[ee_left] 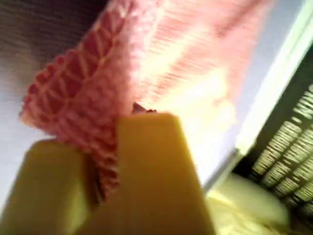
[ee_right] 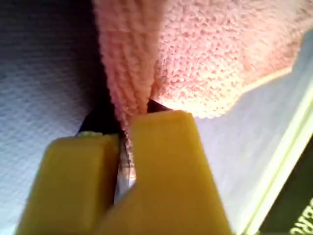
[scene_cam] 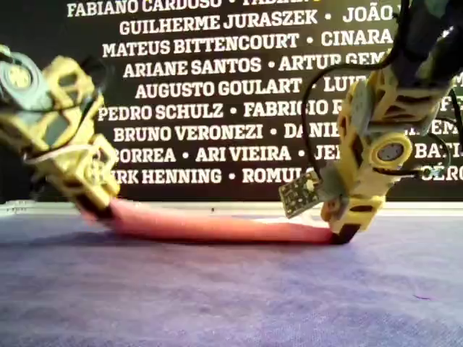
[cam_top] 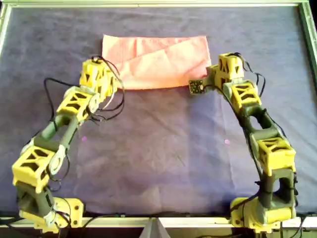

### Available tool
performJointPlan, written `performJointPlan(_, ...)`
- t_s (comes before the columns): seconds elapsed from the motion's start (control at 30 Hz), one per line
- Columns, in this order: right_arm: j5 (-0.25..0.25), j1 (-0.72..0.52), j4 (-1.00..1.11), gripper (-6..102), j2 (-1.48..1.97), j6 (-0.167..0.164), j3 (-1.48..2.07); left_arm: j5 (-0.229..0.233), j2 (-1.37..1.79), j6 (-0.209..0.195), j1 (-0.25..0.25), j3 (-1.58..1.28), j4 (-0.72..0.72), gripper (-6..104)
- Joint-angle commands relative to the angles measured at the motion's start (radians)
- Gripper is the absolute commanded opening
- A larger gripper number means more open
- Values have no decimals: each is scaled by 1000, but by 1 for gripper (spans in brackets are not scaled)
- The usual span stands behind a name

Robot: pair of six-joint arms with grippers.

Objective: Fold a cloth

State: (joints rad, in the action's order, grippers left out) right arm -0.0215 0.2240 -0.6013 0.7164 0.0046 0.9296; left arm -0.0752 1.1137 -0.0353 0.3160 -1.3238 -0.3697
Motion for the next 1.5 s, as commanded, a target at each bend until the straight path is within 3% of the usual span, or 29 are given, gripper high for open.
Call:
performJointPlan(0.0, 0, -6, -80, -2, 219, 5, 32, -11, 156, 3, 11, -6, 9, -1)
performJointPlan(0.67, -2, 12, -101, -2, 690, 5, 667, -15, 423, -3, 25, -465, 9, -1)
performJointPlan(1.07, -2, 54, -101, -2, 899, 5, 887, -14, 710, -6, 202, -769, 9, -1)
performJointPlan(1.47, -2, 54, -101, -2, 934, 5, 1000, -2, 732, 6, 192, -827, 9, 0)
